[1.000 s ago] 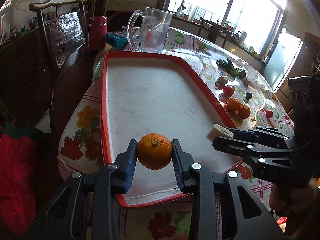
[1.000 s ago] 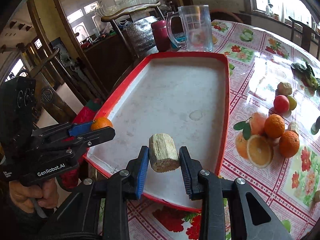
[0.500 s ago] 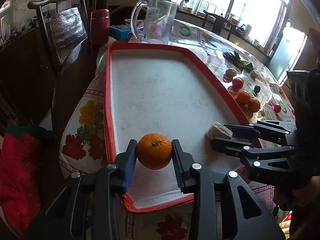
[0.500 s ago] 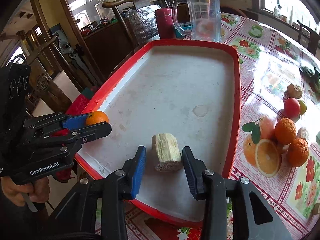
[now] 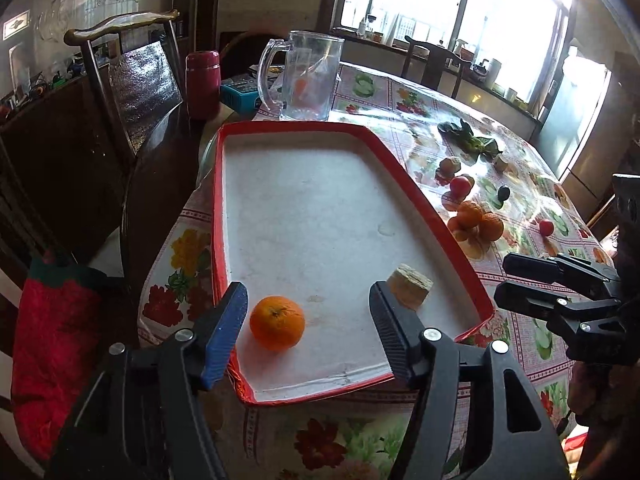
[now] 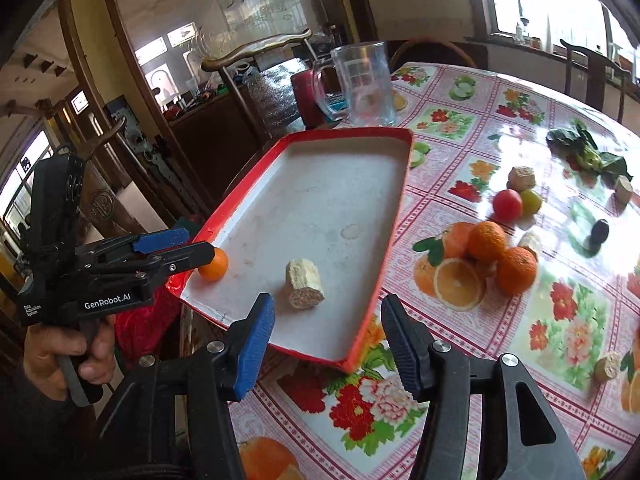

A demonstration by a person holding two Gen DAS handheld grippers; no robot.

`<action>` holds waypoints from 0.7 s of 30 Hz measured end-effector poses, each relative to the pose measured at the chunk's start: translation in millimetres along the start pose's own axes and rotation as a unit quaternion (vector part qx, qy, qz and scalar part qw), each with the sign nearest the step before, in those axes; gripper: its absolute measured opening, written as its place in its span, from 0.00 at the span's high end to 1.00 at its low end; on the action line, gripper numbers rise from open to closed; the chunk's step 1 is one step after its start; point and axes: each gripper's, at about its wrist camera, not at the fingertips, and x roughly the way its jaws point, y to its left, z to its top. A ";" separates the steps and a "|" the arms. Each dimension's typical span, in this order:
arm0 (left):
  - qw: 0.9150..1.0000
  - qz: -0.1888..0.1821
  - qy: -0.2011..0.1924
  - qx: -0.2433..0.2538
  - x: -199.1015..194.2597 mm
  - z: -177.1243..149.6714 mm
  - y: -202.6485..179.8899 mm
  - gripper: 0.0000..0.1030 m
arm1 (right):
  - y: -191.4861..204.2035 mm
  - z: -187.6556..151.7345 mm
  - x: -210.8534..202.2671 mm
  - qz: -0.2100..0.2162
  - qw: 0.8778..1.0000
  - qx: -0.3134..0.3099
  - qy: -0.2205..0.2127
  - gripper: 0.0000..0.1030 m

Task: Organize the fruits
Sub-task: 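Move the left tool to another orange while the right tool approaches the red tomato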

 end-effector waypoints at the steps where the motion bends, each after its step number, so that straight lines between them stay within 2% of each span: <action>1: 1.000 -0.003 -0.001 0.003 -0.4 0.9 -3.4 0.39 | -7.0 -2.7 -7.0 -0.006 1.000 0.010 -0.007 0.41; 8: 0.999 -0.042 -0.002 0.034 2.3 6.5 -43.0 0.39 | -60.3 -28.0 -56.1 -0.050 0.994 0.085 -0.044 0.40; 12: 0.996 -0.070 0.003 0.055 6.7 7.3 -70.5 0.39 | -86.9 -41.3 -78.3 -0.077 0.987 0.127 -0.056 0.35; 21: 0.989 -0.108 0.007 0.101 8.6 5.9 -126.4 0.39 | -113.9 -61.5 -107.5 -0.123 0.980 0.142 -0.065 0.34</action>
